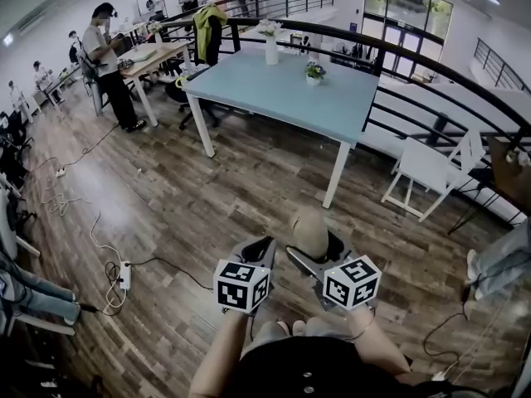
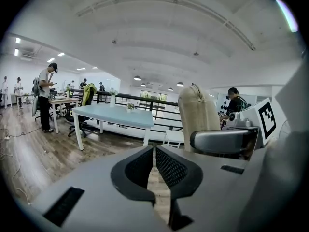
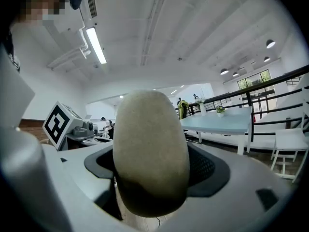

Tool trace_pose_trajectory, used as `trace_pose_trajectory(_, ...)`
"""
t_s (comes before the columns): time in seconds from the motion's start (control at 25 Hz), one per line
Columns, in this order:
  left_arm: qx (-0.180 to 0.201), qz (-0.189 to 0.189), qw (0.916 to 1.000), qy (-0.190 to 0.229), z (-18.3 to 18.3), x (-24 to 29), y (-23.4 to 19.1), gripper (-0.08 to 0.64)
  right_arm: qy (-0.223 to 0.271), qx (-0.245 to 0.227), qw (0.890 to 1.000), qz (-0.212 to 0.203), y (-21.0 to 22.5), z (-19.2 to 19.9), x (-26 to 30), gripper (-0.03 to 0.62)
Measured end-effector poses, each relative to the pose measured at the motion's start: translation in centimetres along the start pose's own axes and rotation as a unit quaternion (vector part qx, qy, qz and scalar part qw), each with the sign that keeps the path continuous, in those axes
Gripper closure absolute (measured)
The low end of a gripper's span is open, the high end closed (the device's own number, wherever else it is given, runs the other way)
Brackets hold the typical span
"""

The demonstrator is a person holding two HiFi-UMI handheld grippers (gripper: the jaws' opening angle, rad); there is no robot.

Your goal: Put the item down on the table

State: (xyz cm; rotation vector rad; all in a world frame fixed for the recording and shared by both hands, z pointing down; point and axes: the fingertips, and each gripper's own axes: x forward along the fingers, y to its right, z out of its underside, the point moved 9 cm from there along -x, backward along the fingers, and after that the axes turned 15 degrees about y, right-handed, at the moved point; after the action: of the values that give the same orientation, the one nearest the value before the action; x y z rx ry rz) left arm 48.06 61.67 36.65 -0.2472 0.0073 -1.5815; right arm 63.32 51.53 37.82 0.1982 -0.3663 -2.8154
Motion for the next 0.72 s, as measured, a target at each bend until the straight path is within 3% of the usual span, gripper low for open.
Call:
trace_pose_trajectory(0.48,0.005,0.062,0.9980,0.016,1.1,-1.8,-1.0,0.541,0.011,0.015,1.000,0.013,-2.0,1.2,0.7,0.183)
trace_pose_trajectory(0.72,-0.006,0.052,0.9982,0.031,1.4,-2.5,-2.5,0.541,-0.002,0.012,1.000,-0.001,-3.0,2.3,1.8,0.183)
